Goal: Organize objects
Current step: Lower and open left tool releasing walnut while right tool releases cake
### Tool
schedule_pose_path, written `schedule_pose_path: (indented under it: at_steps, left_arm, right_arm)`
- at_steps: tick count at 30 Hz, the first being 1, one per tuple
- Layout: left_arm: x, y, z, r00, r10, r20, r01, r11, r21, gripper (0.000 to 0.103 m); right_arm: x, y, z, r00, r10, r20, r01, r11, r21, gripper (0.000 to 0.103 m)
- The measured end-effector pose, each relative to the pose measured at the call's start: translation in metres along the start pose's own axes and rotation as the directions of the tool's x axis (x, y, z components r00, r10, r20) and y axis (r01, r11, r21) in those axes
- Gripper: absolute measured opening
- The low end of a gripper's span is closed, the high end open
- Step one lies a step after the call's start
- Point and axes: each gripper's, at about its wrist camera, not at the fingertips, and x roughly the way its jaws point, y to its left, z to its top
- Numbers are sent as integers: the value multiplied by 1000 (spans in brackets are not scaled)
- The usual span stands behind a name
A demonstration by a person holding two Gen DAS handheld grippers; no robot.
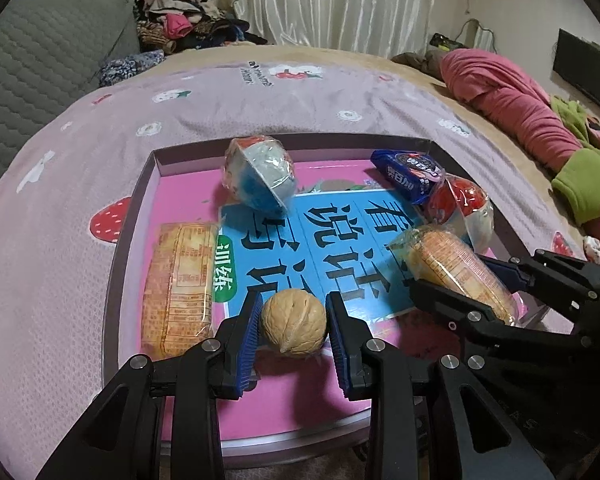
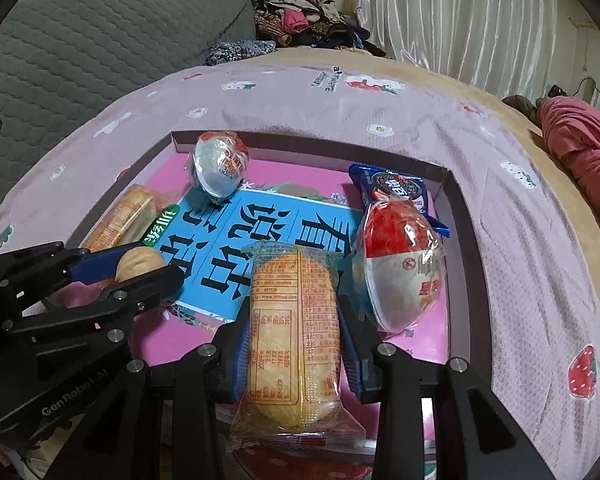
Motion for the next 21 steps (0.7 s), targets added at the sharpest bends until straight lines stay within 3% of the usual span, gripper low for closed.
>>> schedule_pose_path:
  at_steps: [10,14,21]
  left_arm:
    - [6,5,-1,1000,0,-22,-1,1000,-19,34]
    - [6,7,-1,999,-9,-31,8,1000,-28,44]
    - [2,8,0,999,-23,-41,22,999,-30,46]
  right_arm:
    - [7,0,-2,1000,0,-25,0,1000,4,39]
    - [9,-2,-2,999,0,-34,0,1000,14,43]
    - [9,-2,-3,999,5,-42,-4,1000,20,48]
